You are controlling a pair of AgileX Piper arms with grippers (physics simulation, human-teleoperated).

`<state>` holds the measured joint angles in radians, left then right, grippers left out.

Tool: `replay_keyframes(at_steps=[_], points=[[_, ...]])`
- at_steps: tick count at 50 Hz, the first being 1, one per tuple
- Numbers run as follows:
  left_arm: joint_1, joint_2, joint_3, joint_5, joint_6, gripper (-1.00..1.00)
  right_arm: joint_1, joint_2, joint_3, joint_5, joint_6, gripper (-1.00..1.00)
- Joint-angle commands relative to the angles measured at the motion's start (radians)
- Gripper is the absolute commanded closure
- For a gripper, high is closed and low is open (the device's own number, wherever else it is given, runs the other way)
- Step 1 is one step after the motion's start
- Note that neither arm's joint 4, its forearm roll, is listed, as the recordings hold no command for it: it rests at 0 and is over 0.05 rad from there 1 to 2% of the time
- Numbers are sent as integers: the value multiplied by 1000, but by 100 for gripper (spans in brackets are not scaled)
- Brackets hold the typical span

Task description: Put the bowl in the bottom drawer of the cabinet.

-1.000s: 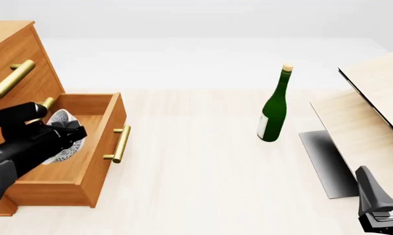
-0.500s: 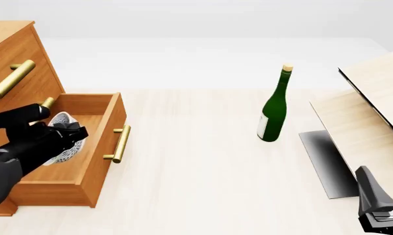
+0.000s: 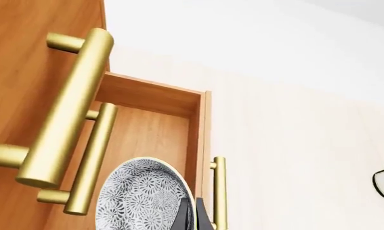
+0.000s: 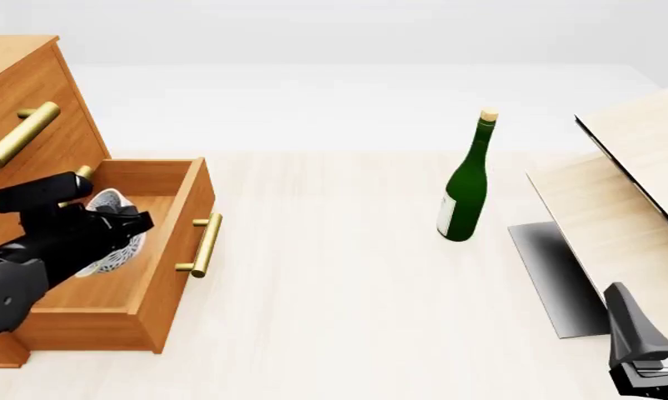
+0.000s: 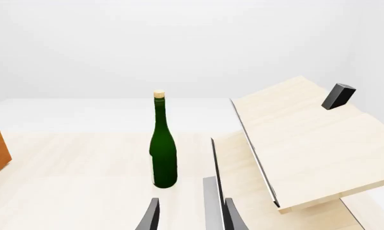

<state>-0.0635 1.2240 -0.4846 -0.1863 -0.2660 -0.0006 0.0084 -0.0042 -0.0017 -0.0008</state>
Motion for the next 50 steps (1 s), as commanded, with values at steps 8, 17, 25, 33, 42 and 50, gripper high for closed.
replay_keyframes(at_steps=[8, 17, 25, 33, 42, 50], points=[[36, 6, -8, 16, 26, 100, 0, 0, 0, 0, 0, -100], [40, 26, 1, -3, 27, 100, 0, 0, 0, 0, 0, -100], [55, 38, 4, 1, 45, 100, 0, 0, 0, 0, 0, -100], [59, 44, 10, -8, 50, 100, 0, 0, 0, 0, 0, -100], [69, 74, 20, -32, 57, 100, 0, 0, 0, 0, 0, -100], [79, 92, 19, -44, 69, 100, 0, 0, 0, 0, 0, -100]])
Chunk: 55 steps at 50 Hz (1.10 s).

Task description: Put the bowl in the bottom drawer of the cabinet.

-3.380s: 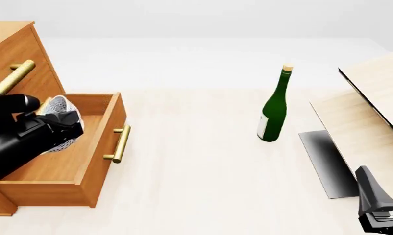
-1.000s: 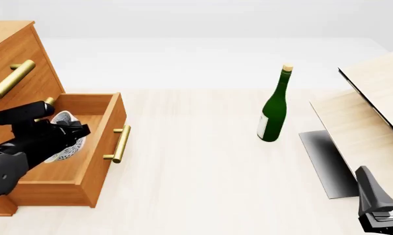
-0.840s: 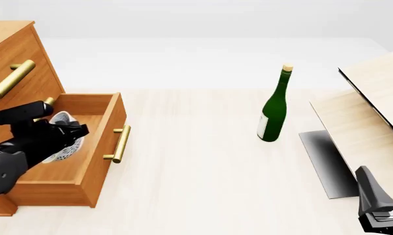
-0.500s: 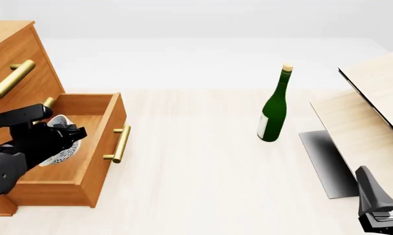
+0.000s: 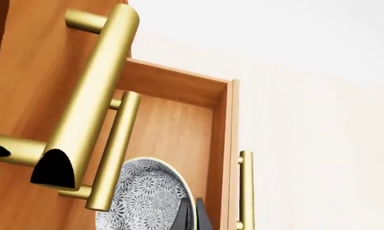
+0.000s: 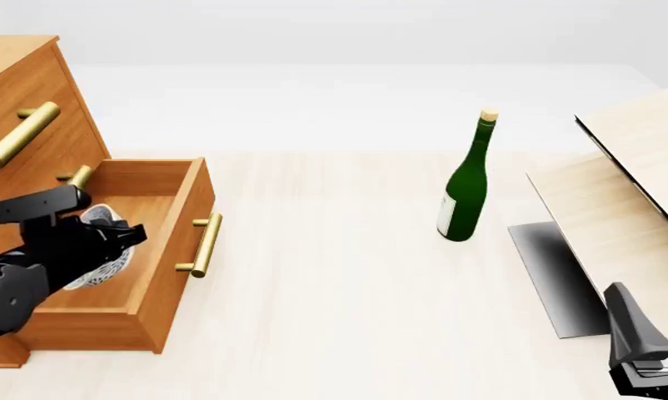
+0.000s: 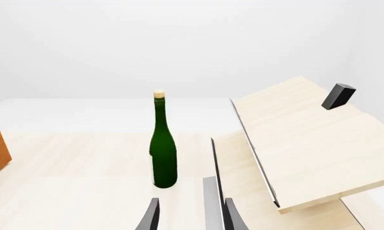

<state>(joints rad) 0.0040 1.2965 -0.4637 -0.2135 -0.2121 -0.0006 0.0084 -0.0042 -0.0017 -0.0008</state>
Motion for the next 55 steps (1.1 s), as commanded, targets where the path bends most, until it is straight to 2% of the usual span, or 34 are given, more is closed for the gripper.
replay_keyframes(at_steps=[1, 17, 50, 51, 55], points=[[13, 19, -3, -15, 18, 100, 0, 0, 0, 0, 0, -100], [51, 6, 8, 0, 53, 100, 0, 0, 0, 0, 0, -100], [30, 31, 5, -24, 44, 100, 0, 0, 0, 0, 0, -100], [30, 26, 6, -23, 48, -100, 0, 0, 0, 0, 0, -100], [16, 40, -2, -26, 45, -100, 0, 0, 0, 0, 0, -100]])
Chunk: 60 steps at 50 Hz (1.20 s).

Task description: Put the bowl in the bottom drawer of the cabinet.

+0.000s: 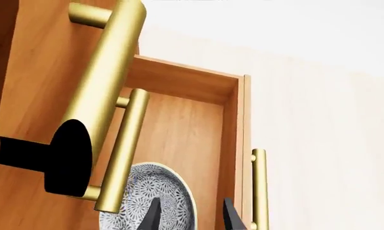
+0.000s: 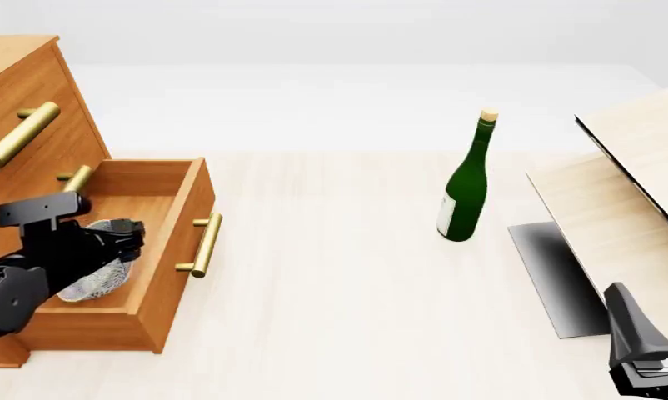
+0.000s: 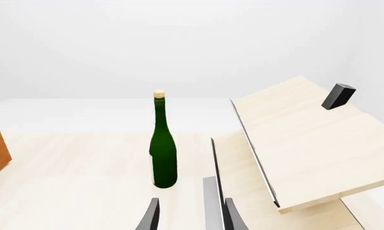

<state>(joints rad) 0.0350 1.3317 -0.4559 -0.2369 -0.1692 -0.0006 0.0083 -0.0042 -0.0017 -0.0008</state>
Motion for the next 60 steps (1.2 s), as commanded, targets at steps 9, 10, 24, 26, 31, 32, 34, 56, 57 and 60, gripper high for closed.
replay_keyframes(at_steps=[9, 10, 24, 26, 31, 32, 34, 56, 57, 60], points=[[-4, -17, -7, 8, 1, -100, 0, 0, 0, 0, 0, -100], [-2, -18, -5, 6, 0, -100, 0, 0, 0, 0, 0, -100], [-20, -36, -26, 14, -10, -100, 0, 0, 0, 0, 0, -100], [-29, -42, -26, 8, -14, -100, 0, 0, 0, 0, 0, -100], [-42, -59, -28, 9, -26, -100, 0, 0, 0, 0, 0, -100], [-59, -93, -26, 7, -38, -100, 0, 0, 0, 0, 0, -100], [-55, -100, -31, 17, -26, -100, 0, 0, 0, 0, 0, -100], [-124, -177, -73, 3, -80, -100, 0, 0, 0, 0, 0, -100], [-127, -163, -45, -47, -80, -100, 0, 0, 0, 0, 0, -100], [-139, -171, -39, -71, -88, -100, 0, 0, 0, 0, 0, -100]])
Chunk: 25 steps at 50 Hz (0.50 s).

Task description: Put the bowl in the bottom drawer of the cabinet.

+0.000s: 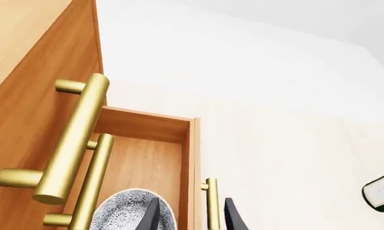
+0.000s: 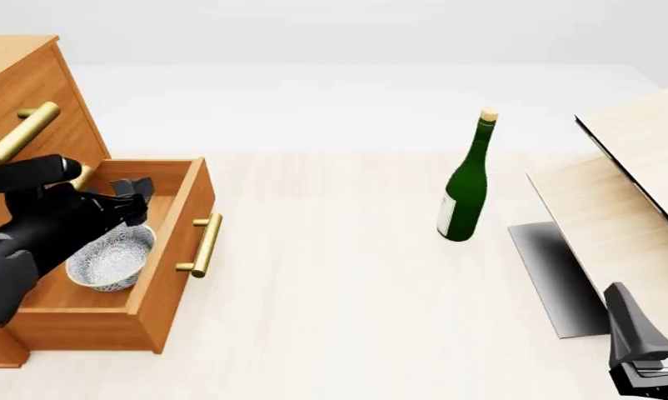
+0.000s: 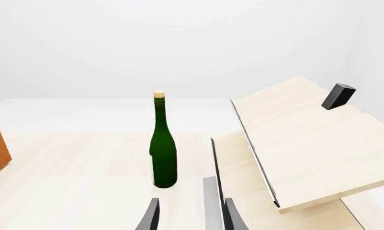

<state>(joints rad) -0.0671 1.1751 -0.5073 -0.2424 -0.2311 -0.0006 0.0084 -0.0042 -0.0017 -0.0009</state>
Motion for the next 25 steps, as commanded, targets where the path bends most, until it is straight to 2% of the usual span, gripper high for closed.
replay_keyframes(at_steps=[1, 4, 6, 9, 11, 14, 17, 20, 22, 25], points=[[-40, -33, -20, -12, -19, -100, 0, 0, 0, 0, 0, -100], [-53, -61, -33, 3, -24, -100, 0, 0, 0, 0, 0, -100], [-56, -49, -7, -51, -17, -100, 0, 0, 0, 0, 0, -100], [-54, -43, 3, -73, -12, -100, 0, 0, 0, 0, 0, -100], [-54, -78, -27, -14, -12, -100, 0, 0, 0, 0, 0, -100], [-59, -92, -31, -15, -5, -100, 0, 0, 0, 0, 0, -100], [-82, -72, 10, -94, 17, -100, 0, 0, 0, 0, 0, -100], [-82, -90, 19, -100, 17, -100, 0, 0, 0, 0, 0, -100], [-83, -120, -1, -62, 21, -100, 0, 0, 0, 0, 0, -100], [-88, -108, 32, -119, 23, -100, 0, 0, 0, 0, 0, -100]])
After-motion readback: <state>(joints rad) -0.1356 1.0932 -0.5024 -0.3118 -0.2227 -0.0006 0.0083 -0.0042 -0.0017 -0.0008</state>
